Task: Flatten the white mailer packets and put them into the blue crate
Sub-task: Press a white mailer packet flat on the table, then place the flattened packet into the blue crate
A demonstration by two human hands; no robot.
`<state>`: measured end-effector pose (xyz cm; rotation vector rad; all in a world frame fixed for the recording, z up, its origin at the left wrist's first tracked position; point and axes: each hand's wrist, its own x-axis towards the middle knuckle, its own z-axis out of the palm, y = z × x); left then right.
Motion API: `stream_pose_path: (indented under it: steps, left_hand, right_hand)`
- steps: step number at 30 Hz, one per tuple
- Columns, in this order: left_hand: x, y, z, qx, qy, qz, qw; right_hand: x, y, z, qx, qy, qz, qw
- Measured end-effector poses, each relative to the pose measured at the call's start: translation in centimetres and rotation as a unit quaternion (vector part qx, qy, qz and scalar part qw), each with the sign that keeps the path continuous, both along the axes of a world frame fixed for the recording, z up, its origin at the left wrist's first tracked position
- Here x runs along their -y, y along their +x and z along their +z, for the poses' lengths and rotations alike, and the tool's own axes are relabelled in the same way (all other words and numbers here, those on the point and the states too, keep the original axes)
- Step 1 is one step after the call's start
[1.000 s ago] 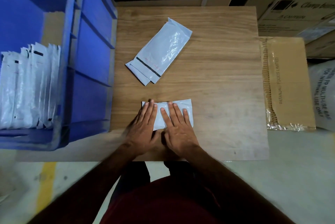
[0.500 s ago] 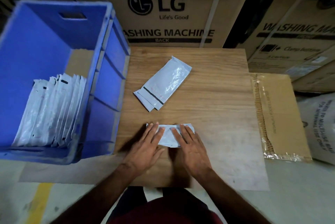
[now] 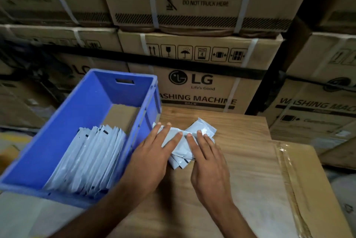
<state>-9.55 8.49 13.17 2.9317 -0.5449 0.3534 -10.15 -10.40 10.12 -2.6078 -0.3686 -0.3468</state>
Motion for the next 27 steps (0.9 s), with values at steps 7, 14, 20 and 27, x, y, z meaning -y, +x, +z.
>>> stream_pose_path:
  steps: [7,14,20,27]
  left_hand:
    - [-11.7,1.8,3.8,0.052,0.031,-0.067,0.996]
    - [-28.2,6.0,3.6,-0.055,0.022,-0.141,0.988]
    - [-34.5,11.7,1.3,-0.078,0.085,-0.280,0.953]
    - [-28.9,17.1,-4.0,-0.129,0.087,-0.458,0.875]
  right_hand:
    - [-10.4,0.8,4.6,0.010,-0.036,-0.025,0.999]
    - [-25.5,0.6,6.1,-0.061,-0.055,-0.048,0.995]
    - [-33.9,0.1,3.2,-0.183,-0.007,-0.111,0.977]
    - [-35.4,-0.4,0.2,-0.373,0.073,-0.258,0.888]
